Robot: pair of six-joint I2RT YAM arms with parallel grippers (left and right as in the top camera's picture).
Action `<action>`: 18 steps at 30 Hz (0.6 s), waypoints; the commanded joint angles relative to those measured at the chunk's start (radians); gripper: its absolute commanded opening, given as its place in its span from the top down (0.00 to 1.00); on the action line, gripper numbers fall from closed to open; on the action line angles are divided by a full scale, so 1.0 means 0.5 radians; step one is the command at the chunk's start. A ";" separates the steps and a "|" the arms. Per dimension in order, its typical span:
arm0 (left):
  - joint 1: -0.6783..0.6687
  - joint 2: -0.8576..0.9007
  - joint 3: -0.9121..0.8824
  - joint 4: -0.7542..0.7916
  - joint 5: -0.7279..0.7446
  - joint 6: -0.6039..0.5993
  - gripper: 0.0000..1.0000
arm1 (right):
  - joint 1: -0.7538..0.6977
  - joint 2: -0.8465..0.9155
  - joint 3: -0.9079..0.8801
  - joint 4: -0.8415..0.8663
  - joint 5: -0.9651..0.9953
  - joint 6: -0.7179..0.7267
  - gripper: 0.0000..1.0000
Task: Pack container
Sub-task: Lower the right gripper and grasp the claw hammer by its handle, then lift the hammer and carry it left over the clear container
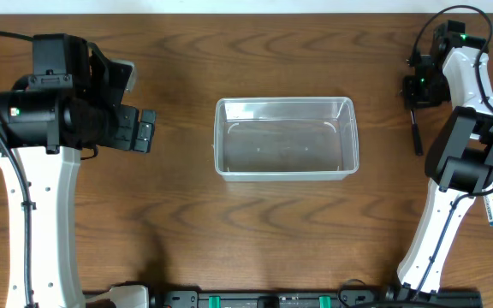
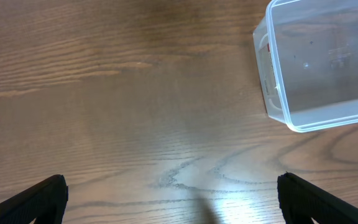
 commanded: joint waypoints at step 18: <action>-0.008 -0.011 0.012 -0.005 -0.024 -0.026 0.02 | 0.013 -0.066 0.095 -0.002 -0.042 0.069 0.99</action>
